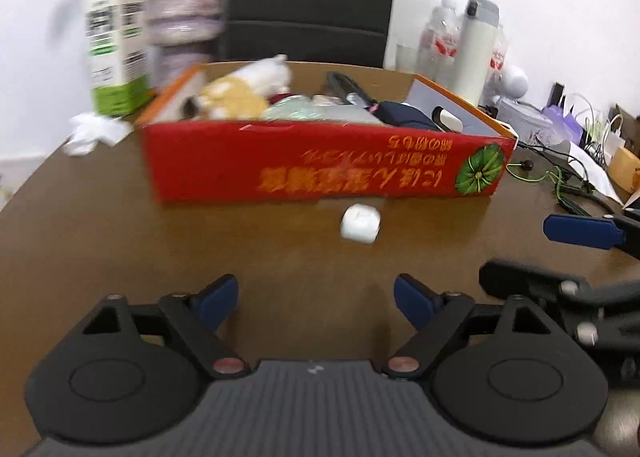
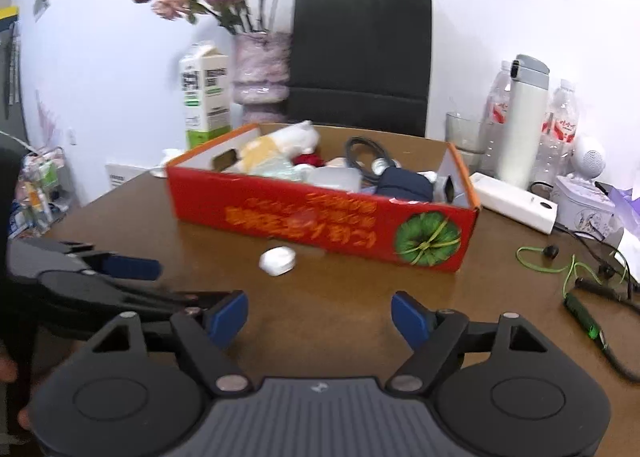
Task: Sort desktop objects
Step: 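Grasp the small white cube in front of the box with the left tool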
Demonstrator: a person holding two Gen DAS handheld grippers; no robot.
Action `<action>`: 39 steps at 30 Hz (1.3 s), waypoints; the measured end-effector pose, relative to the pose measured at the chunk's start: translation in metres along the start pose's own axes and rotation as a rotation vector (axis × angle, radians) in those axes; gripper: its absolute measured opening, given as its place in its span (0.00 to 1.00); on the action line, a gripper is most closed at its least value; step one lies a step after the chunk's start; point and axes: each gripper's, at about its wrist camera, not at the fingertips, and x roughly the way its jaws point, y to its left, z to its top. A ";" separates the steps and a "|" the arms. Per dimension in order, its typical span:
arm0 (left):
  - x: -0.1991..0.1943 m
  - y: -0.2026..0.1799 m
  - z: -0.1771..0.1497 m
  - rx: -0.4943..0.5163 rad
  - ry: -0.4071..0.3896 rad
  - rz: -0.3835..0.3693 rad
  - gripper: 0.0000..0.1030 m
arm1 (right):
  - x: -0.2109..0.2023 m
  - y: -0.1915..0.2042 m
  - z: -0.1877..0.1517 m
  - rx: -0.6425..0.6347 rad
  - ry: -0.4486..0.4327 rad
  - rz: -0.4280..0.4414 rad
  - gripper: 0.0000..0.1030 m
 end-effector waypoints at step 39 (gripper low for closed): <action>-0.176 -0.046 -0.076 0.007 -0.224 0.023 0.26 | -0.124 0.024 -0.071 0.144 -0.058 0.041 0.02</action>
